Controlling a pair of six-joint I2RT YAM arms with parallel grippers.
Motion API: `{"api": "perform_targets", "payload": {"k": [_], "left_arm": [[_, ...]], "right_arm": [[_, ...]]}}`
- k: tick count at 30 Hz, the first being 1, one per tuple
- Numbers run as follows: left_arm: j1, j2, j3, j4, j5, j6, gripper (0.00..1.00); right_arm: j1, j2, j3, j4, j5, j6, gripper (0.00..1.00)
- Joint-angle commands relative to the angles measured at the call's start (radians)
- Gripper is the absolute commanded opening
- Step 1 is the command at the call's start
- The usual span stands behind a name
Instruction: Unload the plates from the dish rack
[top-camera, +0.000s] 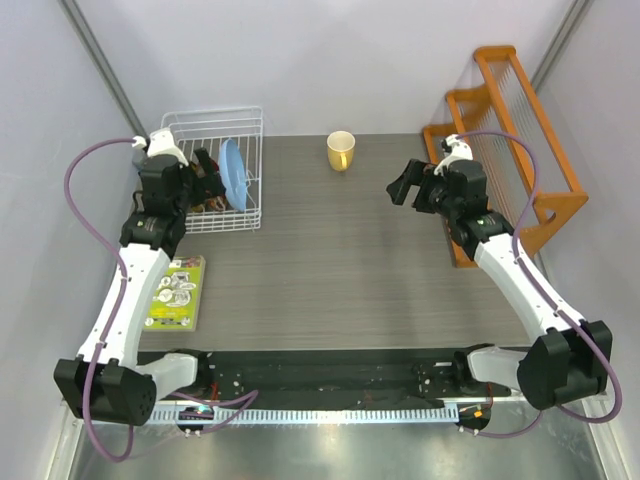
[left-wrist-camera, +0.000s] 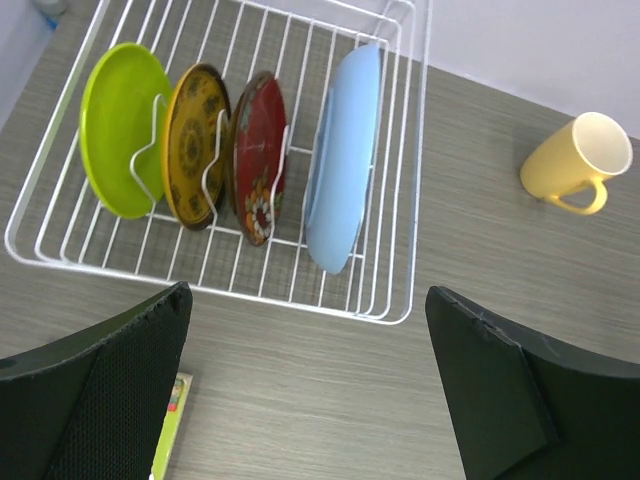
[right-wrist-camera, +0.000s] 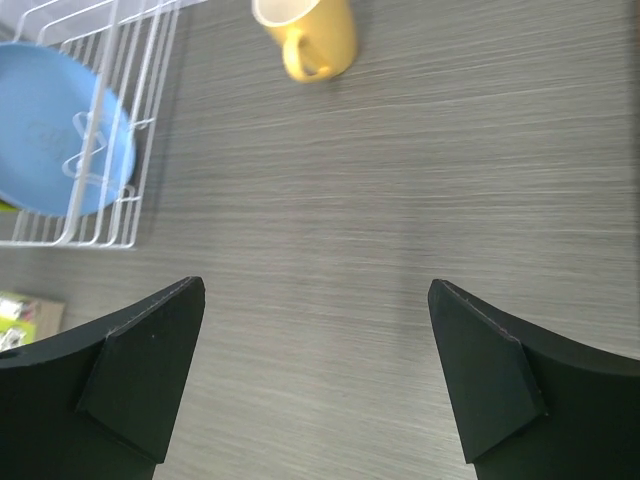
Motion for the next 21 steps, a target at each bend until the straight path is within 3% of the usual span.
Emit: {"api": "perform_targets", "payload": {"k": [1, 6, 9, 18, 21], "left_arm": [[0.001, -0.048, -0.042, 0.109, 0.126, 0.058, 0.99], [0.000, 0.021, -0.019, 0.191, 0.175, 0.099, 0.99], [0.000, 0.115, 0.033, 0.172, 0.127, 0.127, 0.99], [-0.037, 0.305, 0.070, 0.318, -0.027, 0.182, 1.00], [-0.065, 0.363, 0.091, 0.368, -0.080, 0.212, 0.95]], "right_arm": [[0.004, -0.052, -0.046, 0.047, 0.164, -0.014, 1.00], [-0.004, 0.026, -0.025, -0.011, 0.199, 0.012, 1.00], [-0.004, 0.043, -0.025, -0.009, 0.172, 0.006, 1.00], [-0.004, 0.072, -0.037, -0.005, 0.201, 0.001, 1.00], [-0.004, 0.086, -0.033, -0.004, 0.201, 0.006, 1.00]]}}
